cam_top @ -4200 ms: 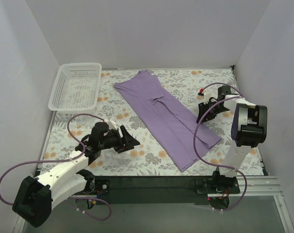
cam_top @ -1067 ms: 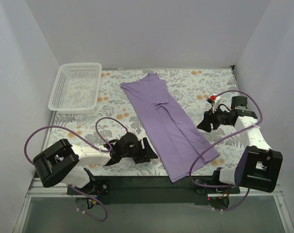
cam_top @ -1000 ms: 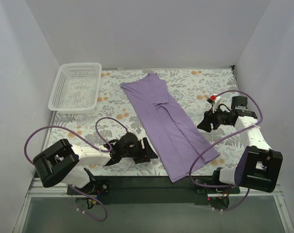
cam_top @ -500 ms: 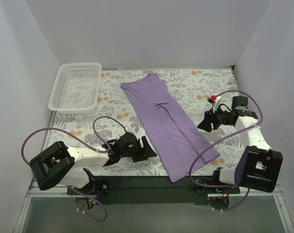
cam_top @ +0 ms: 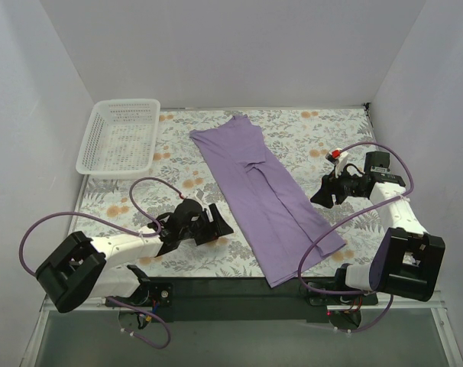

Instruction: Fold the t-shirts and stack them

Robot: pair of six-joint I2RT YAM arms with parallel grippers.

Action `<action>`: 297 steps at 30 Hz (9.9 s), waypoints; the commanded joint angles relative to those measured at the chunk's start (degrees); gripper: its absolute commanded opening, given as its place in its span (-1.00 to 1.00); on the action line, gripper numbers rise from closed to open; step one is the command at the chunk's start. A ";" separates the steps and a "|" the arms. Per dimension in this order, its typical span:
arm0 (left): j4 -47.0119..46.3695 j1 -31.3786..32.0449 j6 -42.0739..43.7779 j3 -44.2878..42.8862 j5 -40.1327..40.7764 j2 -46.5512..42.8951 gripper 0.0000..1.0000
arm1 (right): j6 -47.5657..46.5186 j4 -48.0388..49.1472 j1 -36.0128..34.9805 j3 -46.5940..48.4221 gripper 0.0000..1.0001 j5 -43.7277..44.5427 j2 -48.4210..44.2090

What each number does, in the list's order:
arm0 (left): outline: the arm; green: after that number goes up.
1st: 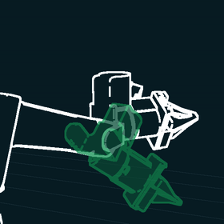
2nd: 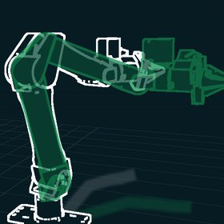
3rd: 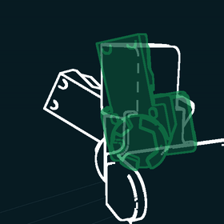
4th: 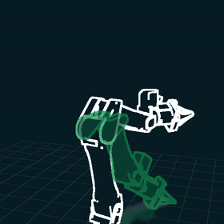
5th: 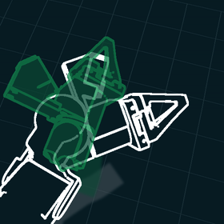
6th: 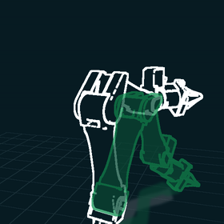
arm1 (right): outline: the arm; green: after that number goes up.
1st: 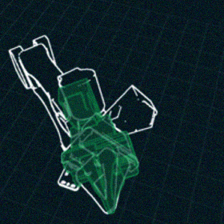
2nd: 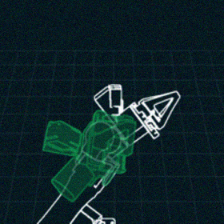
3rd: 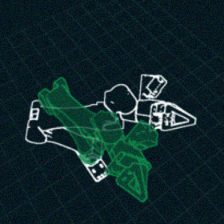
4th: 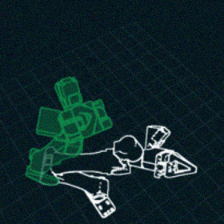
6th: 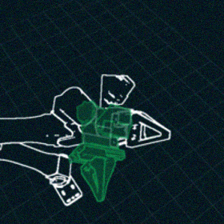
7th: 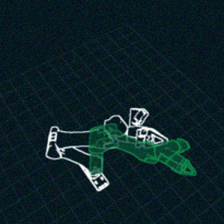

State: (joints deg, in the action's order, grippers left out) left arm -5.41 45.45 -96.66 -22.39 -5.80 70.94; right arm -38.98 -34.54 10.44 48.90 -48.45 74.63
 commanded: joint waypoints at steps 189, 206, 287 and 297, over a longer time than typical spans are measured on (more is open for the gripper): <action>17.80 -18.12 43.84 -18.83 7.39 -7.83 0.73 | 46.63 21.89 -29.59 74.32 -0.45 16.10 66.79; 16.93 -18.12 42.96 -17.86 3.28 -10.47 0.96 | 22.75 9.34 -23.46 64.85 0.34 -6.61 50.02; -5.32 48.06 53.68 -29.11 37.36 29.87 0.32 | -51.98 -26.28 -0.68 -2.32 0.50 4.77 -5.90; -4.08 48.50 53.16 -30.34 36.83 30.93 0.32 | -51.98 -26.28 -0.33 -2.15 0.50 4.85 -5.73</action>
State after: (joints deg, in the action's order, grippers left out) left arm -9.96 93.47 -42.89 -50.76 30.85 103.68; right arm -90.24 -59.09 9.47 44.80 -41.85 68.40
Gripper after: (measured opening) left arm 0.659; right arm 0.752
